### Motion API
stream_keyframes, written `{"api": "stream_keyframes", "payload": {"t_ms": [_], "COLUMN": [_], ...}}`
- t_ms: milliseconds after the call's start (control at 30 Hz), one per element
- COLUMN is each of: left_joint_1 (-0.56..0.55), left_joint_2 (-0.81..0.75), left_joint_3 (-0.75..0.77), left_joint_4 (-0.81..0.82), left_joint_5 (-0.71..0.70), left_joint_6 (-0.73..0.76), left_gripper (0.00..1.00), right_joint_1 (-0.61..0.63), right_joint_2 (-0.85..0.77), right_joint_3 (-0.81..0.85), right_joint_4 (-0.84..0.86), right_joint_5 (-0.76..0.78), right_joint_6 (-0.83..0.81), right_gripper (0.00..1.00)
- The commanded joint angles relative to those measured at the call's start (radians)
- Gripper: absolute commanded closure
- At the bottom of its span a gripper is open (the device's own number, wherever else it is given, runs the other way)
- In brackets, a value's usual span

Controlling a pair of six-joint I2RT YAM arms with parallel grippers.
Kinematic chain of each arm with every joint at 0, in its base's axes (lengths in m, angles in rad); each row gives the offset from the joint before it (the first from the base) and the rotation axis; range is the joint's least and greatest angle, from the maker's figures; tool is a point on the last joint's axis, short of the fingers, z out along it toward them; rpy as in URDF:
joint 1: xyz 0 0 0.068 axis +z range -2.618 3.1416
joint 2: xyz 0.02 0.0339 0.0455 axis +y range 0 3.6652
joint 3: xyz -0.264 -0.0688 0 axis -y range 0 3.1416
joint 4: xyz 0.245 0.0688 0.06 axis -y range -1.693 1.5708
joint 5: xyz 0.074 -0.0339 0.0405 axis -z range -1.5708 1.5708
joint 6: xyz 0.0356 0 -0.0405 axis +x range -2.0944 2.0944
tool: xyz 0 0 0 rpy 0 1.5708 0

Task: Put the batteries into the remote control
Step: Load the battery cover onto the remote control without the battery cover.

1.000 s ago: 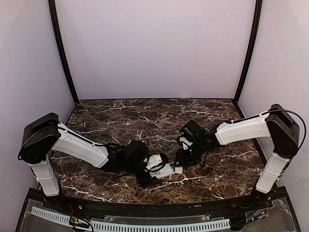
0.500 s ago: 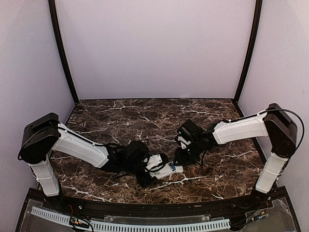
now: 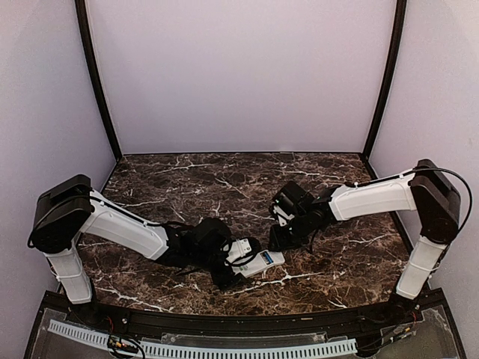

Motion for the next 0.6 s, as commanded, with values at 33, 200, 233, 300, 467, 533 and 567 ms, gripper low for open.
{"api": "stream_keyframes", "payload": {"t_ms": [33, 200, 233, 300, 467, 533, 567], "left_joint_1": [-0.003, -0.003, -0.003, -0.003, -0.003, -0.003, -0.003], "left_joint_2": [0.039, 0.040, 0.040, 0.040, 0.041, 0.040, 0.040], "left_joint_3": [-0.013, -0.012, -0.011, -0.010, -0.008, -0.008, -0.008], "left_joint_4": [-0.109, -0.113, -0.114, -0.115, -0.118, -0.118, -0.118], "left_joint_5": [-0.015, -0.017, -0.017, -0.015, -0.010, -0.011, -0.010], "left_joint_6": [0.006, 0.001, 0.001, 0.003, 0.011, 0.010, 0.009], "left_gripper": [0.19, 0.19, 0.19, 0.19, 0.19, 0.18, 0.18], "right_joint_1": [0.010, 0.009, 0.010, 0.010, 0.009, 0.009, 0.008], "right_joint_2": [0.034, 0.015, 0.005, -0.010, -0.034, -0.045, -0.051], "right_joint_3": [0.031, 0.034, 0.037, 0.049, 0.059, 0.045, 0.040], "right_joint_4": [-0.016, -0.026, -0.034, -0.063, -0.125, -0.123, -0.121], "right_joint_5": [0.023, 0.014, 0.016, 0.025, 0.031, 0.022, 0.015], "right_joint_6": [-0.031, -0.035, -0.035, -0.039, -0.045, -0.041, -0.040], "right_gripper": [0.65, 0.62, 0.60, 0.56, 0.49, 0.48, 0.48]}}
